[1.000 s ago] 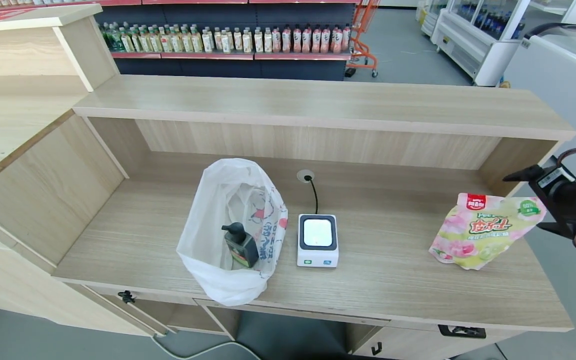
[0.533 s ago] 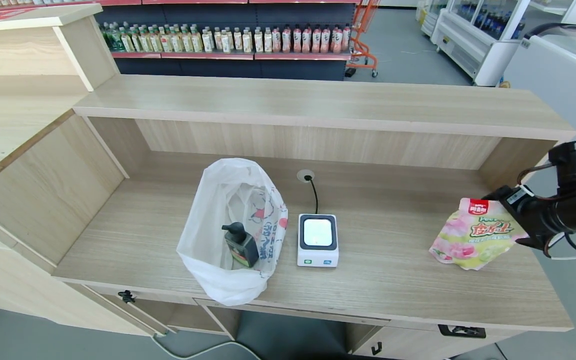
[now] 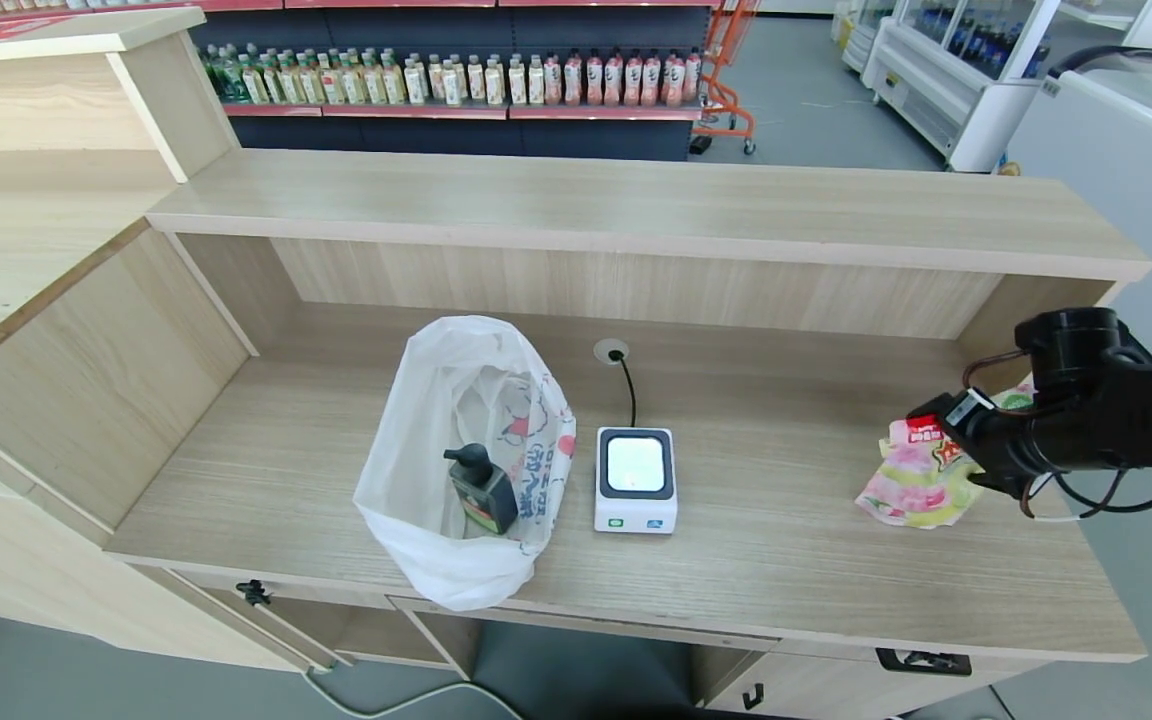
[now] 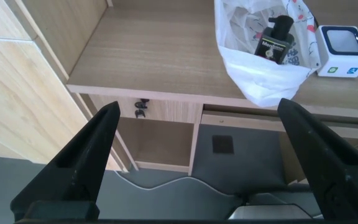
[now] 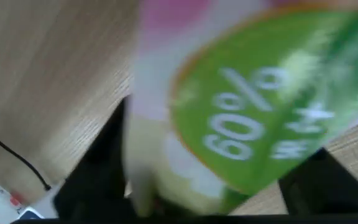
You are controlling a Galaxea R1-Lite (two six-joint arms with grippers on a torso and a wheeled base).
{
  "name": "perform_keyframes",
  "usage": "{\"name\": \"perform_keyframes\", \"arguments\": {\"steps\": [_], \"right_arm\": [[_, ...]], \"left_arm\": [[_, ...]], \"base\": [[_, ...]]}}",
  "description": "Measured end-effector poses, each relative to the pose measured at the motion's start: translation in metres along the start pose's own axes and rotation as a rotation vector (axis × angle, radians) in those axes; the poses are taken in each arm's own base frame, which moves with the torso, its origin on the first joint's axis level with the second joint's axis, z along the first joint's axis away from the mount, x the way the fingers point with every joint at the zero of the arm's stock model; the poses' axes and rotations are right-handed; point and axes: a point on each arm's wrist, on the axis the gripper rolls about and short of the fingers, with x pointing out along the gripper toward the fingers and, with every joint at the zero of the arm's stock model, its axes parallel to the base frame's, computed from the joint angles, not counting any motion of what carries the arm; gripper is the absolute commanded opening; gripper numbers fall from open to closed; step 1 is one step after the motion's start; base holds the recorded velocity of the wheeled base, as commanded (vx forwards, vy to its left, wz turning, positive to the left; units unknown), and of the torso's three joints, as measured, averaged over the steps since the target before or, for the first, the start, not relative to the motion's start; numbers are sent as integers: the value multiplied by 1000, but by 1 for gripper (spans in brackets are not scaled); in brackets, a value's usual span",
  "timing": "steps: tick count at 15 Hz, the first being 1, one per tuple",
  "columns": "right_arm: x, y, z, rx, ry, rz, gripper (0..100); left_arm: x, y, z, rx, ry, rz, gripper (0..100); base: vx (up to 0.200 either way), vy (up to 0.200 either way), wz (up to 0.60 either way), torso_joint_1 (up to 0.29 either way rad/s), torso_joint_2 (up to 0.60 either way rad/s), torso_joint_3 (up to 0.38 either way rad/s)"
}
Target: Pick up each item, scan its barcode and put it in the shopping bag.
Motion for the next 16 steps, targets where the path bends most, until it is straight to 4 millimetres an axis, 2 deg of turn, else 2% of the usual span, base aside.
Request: {"name": "perform_keyframes", "arguments": {"steps": [5, 9, 13, 16], "right_arm": [[6, 2, -8, -176, 12, -12, 0], [6, 14, -5, -333, -99, 99, 0], [-6, 20, -14, -564, -123, 330, 0], [-23, 12, -32, -856, -143, 688, 0]], "left_arm": [[0, 0, 0, 0, 0, 0, 100], [0, 0, 0, 0, 0, -1, 100], [0, 0, 0, 0, 0, 0, 100], [0, 0, 0, 0, 0, 0, 100]], "base": [[0, 0, 0, 0, 0, 0], [0, 0, 0, 0, 0, 0], [0, 0, 0, 0, 0, 0], [0, 0, 0, 0, 0, 0]]}}
